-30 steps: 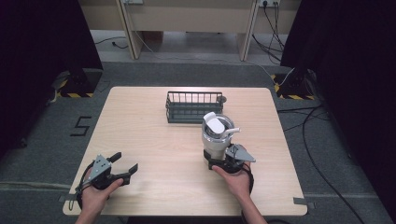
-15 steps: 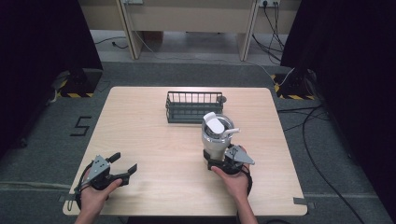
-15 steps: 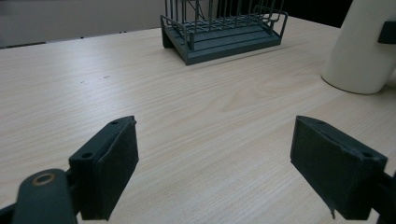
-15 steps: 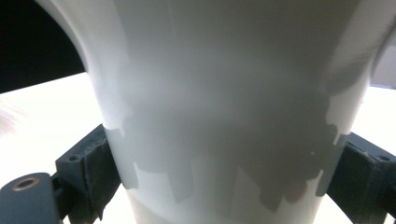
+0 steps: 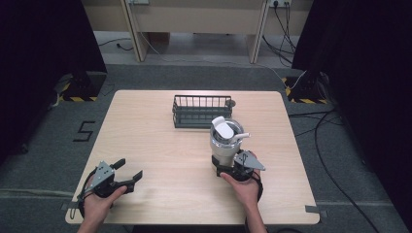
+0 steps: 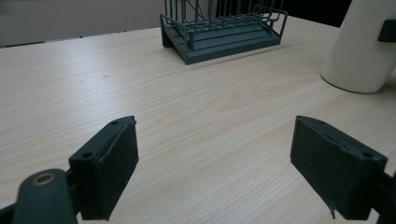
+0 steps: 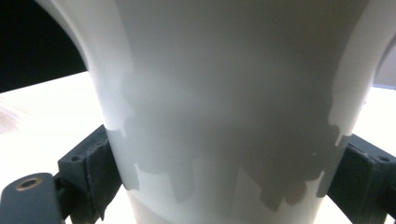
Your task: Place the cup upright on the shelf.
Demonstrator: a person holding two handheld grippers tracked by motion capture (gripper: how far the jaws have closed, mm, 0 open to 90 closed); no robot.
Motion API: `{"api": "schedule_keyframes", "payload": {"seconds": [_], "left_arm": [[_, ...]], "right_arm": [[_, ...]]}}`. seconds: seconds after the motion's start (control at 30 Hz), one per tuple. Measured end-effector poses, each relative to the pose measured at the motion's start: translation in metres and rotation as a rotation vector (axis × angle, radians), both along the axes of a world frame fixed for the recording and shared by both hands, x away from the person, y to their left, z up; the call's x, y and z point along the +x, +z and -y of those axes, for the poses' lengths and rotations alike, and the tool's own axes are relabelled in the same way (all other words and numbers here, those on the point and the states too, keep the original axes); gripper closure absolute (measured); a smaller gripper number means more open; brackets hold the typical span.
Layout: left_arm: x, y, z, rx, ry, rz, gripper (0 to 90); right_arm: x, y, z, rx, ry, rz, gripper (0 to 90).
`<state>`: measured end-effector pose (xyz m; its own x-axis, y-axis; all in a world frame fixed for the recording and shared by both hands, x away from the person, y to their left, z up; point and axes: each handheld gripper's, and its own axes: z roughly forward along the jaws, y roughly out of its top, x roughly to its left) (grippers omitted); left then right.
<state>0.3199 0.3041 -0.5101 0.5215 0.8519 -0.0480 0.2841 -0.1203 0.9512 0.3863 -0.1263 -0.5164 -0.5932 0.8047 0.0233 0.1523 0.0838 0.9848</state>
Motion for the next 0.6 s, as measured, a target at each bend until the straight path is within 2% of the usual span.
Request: {"api": "schedule_keyframes", "payload": {"seconds": [0.5, 0.6], "left_arm": [[0.001, -0.0007, -0.0012, -0.001, 0.005, 0.004, 14.6], [0.0008, -0.0007, -0.0009, -0.008, 0.001, -0.002, 14.6]], "right_arm": [[0.0051, -0.0033, -0.0059, 0.056, -0.002, 0.019, 11.2], [0.0056, -0.0022, -0.0062, 0.052, -0.002, 0.025, 11.2]]}}
